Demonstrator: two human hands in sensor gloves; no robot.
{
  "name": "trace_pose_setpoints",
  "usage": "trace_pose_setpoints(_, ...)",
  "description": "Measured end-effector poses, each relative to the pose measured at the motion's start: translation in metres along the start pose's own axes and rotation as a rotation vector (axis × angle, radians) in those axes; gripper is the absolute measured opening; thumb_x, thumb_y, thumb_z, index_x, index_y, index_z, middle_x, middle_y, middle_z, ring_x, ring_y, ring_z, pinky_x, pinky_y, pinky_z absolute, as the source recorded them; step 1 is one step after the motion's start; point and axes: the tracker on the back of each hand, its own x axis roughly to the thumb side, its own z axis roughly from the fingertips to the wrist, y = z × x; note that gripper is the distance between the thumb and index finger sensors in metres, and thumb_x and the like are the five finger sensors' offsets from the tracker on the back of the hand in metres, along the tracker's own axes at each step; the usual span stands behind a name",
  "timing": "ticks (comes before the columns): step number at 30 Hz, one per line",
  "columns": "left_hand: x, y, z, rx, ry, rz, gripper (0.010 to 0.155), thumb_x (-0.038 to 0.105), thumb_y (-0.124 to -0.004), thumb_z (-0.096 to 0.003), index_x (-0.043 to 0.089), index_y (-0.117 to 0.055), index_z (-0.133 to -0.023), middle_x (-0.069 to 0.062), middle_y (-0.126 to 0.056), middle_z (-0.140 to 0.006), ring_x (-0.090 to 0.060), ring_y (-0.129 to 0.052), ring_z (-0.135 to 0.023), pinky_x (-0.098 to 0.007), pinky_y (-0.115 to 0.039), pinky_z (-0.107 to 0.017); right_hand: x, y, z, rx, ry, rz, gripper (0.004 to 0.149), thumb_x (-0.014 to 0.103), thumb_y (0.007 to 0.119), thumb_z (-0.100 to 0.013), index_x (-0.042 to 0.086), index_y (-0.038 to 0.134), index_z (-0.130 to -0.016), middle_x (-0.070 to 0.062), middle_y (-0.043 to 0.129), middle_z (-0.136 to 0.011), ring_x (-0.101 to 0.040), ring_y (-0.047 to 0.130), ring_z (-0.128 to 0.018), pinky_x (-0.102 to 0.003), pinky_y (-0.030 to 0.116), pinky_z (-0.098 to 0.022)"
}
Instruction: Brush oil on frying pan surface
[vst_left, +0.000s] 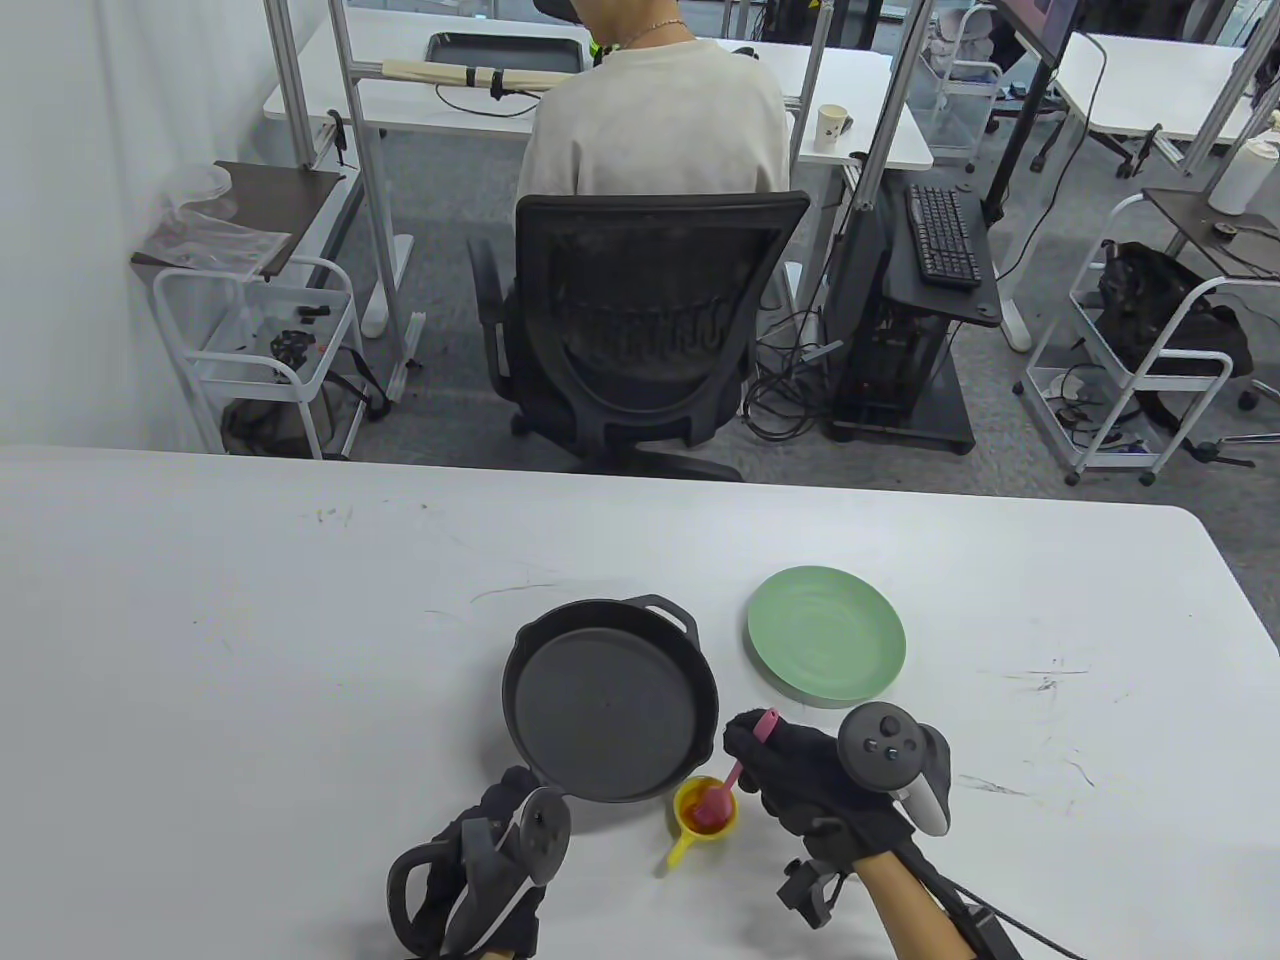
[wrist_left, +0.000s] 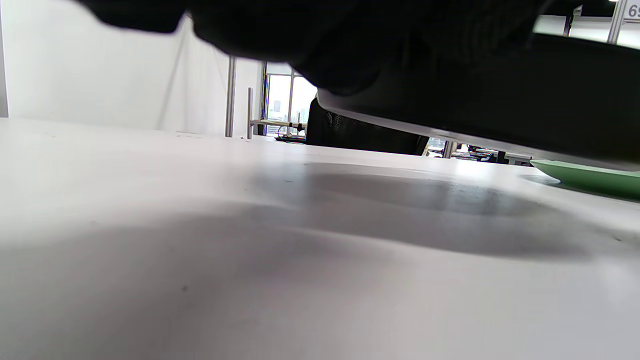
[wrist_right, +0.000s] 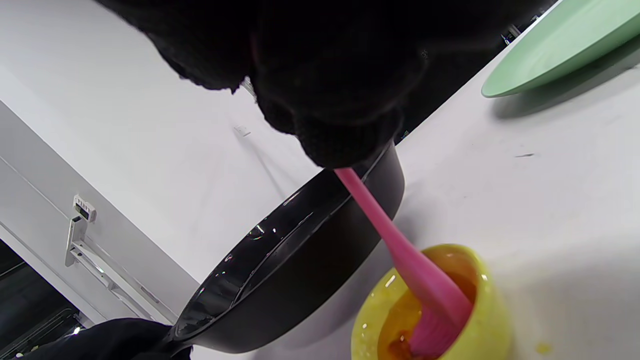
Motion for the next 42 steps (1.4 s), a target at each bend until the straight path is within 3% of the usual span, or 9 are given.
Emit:
trace_pose_setpoints(11,0.001,0.0,0.0,0.003,0.001,0.001,0.063,0.055,-0.074,-0.0486,0.013,-0.077,-0.095,0.004,-0.098,-0.051,-0.011,-0.096,-0.022,-0.035,-0.086,-0.021,0.008,-0.004,0.002,-0.001,-0.039,-0.034,0.045,0.046,0.071,-0.062,0.014,0.079,-0.091,-0.019,0.097,-0.062,-0.01,0.095,-0.026,-0.024,0.084,-0.014)
trace_pose_setpoints(23,0.001,0.0,0.0,0.0,-0.002,0.003,0.063,0.055,-0.074,-0.0486,0.013,-0.077,-0.095,0.004,-0.098,-0.051,-0.011,-0.096,-0.022,-0.035,-0.086,-0.021,0.032,0.012,0.007,0.062,-0.122,-0.005,0.045,0.046,0.072,-0.062,0.013,0.079,-0.091,-0.02,0.097,-0.063,-0.01,0.095,-0.026,-0.023,0.084,-0.014)
trace_pose_setpoints(31,0.001,0.0,0.0,-0.003,-0.005,0.003,0.063,0.055,-0.074,-0.0487,0.013,-0.077,-0.096,0.004,-0.098,-0.051,-0.011,-0.096,-0.022,-0.035,-0.086,-0.021,0.032,0.004,0.008,0.012,-0.129,0.025,0.045,0.046,0.072,-0.062,0.013,0.08,-0.091,-0.02,0.097,-0.062,-0.01,0.095,-0.025,-0.024,0.084,-0.013)
trace_pose_setpoints(35,0.001,0.0,0.0,-0.003,-0.006,0.002,0.063,0.055,-0.074,-0.0486,0.013,-0.077,-0.095,0.004,-0.098,-0.051,-0.011,-0.096,-0.022,-0.035,-0.086,-0.021,0.032,0.009,0.006,0.083,-0.12,-0.031,0.045,0.046,0.072,-0.062,0.013,0.079,-0.092,-0.02,0.097,-0.063,-0.011,0.095,-0.026,-0.024,0.084,-0.014)
trace_pose_setpoints(42,0.001,-0.001,0.0,-0.007,-0.007,0.003,0.063,0.055,-0.074,-0.0487,0.013,-0.077,-0.096,0.004,-0.098,-0.051,-0.011,-0.096,-0.022,-0.035,-0.086,-0.021,0.031,-0.012,0.009,-0.011,-0.12,-0.035,0.045,0.046,0.073,-0.061,0.013,0.08,-0.091,-0.021,0.098,-0.062,-0.011,0.095,-0.025,-0.024,0.084,-0.013)
